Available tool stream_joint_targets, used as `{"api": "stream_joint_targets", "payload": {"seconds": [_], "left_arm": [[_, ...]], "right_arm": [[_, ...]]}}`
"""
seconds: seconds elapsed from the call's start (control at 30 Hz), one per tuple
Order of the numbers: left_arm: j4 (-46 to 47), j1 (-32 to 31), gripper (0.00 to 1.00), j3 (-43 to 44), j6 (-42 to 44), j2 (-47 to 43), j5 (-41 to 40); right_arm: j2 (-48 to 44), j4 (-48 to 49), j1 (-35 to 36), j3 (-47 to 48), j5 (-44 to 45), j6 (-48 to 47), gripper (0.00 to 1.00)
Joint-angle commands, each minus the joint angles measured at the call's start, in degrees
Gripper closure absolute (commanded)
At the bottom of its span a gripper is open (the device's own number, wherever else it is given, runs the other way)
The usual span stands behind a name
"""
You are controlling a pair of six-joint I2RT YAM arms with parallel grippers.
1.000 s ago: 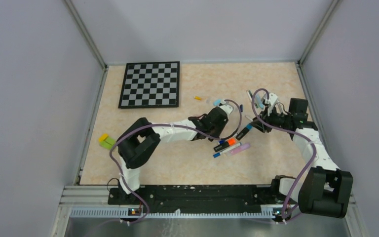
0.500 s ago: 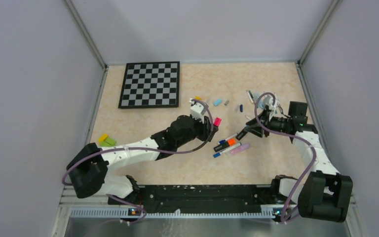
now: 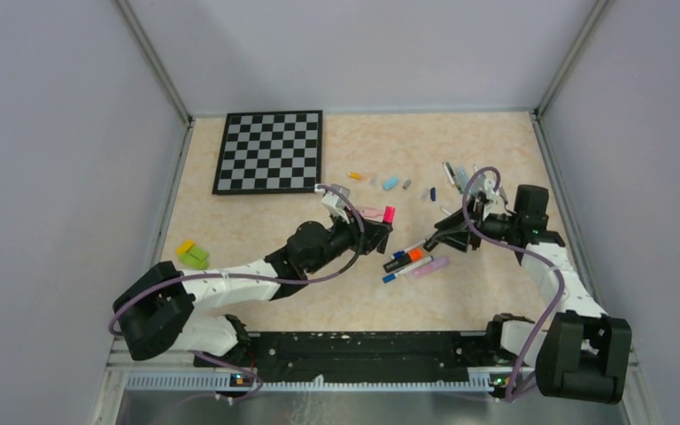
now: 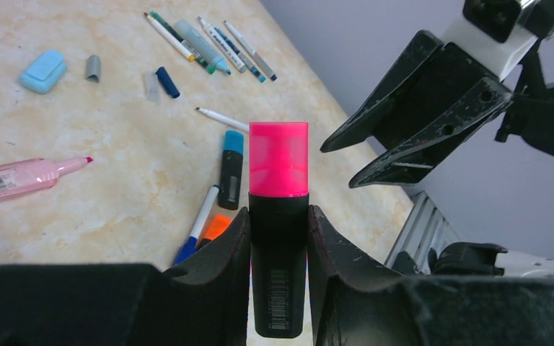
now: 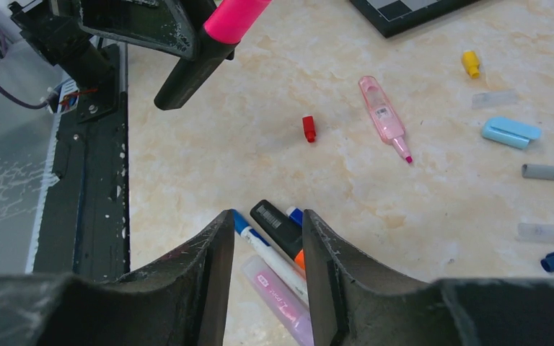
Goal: Open the pen caps
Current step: Pick up the pen from the center of the board.
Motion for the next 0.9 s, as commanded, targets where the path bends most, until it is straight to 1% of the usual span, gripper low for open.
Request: {"api": "stream_joint_targets", "payload": {"seconds": [0.0,0.1,0.2,0.27,0.3,0.5,0.6,0.73,0.87], "left_arm": [[10.56,0.05,1.00,-1.27,-4.18,1.10,-0.16],[12.17,0.05,1.00,-1.10,-5.57,2.50,-0.16],[13.97,0.05,1.00,-0.62,-7.14,4.28,-0.41],[15.43,0.05,1.00,0.05,-8.53,5.99,-0.40],[16.14,0.05,1.00,0.36,-8.81,6.76,-0.01],[18.49,-0.04,1.00,3.06,-11.36,11.30,1.28],[20.05,-0.13,1.00,3.64,-13.21,13.29,-0.34],[18.17,-0.62,1.00,5.74,-14.54,15.17,-4.11],[12.54,-1.70,1.00,8.42,-14.63,16.04,-9.32]], "right_arm": [[-0.88,5.11,2.23,-0.44,-1.96,2.78,0.60],[-0.60,6.61,3.96,-0.96,-1.43,4.31,0.53],[-0.05,9.64,5.91,-1.81,-1.13,7.35,0.50],[0.51,12.69,6.60,-2.39,-0.93,10.15,0.50],[0.71,13.52,8.18,-2.78,-0.74,11.93,0.49],[1.65,27.93,10.70,-5.68,1.86,25.69,0.49],[2.21,30.68,12.73,-6.50,3.63,28.67,0.49],[3.72,32.23,15.28,-6.53,5.58,32.74,0.49],[4.72,35.76,16.18,-6.53,7.68,39.11,0.49]]}}
